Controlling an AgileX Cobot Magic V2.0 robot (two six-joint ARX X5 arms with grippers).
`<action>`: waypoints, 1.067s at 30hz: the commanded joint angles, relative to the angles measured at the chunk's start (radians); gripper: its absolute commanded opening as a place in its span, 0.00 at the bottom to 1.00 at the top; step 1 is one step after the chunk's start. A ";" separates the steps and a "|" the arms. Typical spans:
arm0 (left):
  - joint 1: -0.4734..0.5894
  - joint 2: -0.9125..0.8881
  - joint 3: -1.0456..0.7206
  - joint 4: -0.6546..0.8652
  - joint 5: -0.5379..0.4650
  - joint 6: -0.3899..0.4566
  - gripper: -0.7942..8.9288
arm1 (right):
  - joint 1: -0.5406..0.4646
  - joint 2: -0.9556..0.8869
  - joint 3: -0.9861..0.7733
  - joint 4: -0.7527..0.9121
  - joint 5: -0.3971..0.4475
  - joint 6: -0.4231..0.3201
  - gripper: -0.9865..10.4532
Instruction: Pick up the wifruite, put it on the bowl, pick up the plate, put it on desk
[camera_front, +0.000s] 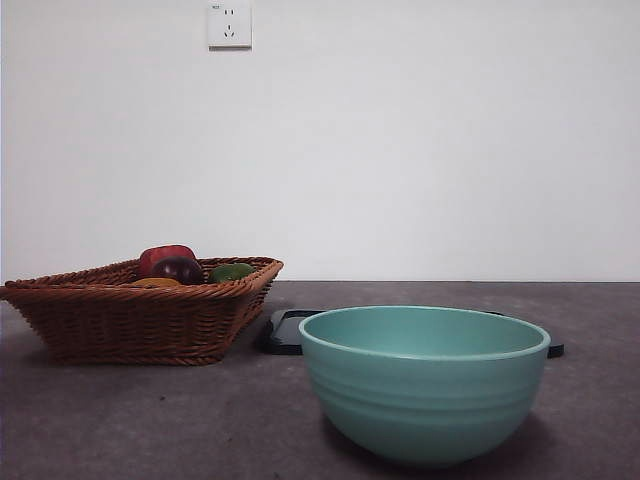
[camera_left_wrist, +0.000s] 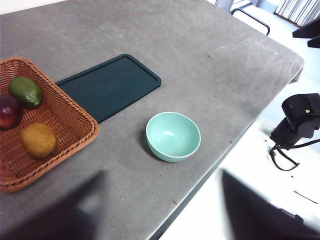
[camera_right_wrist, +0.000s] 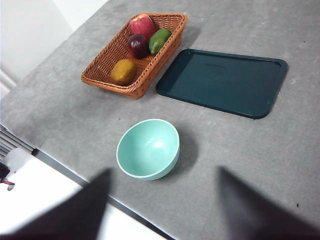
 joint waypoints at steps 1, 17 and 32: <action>-0.007 0.004 0.012 0.011 0.003 0.009 0.10 | 0.010 0.000 0.011 0.014 0.006 -0.005 0.10; -0.007 0.004 0.012 0.011 0.003 0.004 0.10 | 0.010 0.000 0.011 0.015 0.005 -0.005 0.10; 0.190 0.000 -0.047 0.012 0.003 0.004 0.10 | 0.010 0.000 0.011 0.015 0.005 -0.005 0.10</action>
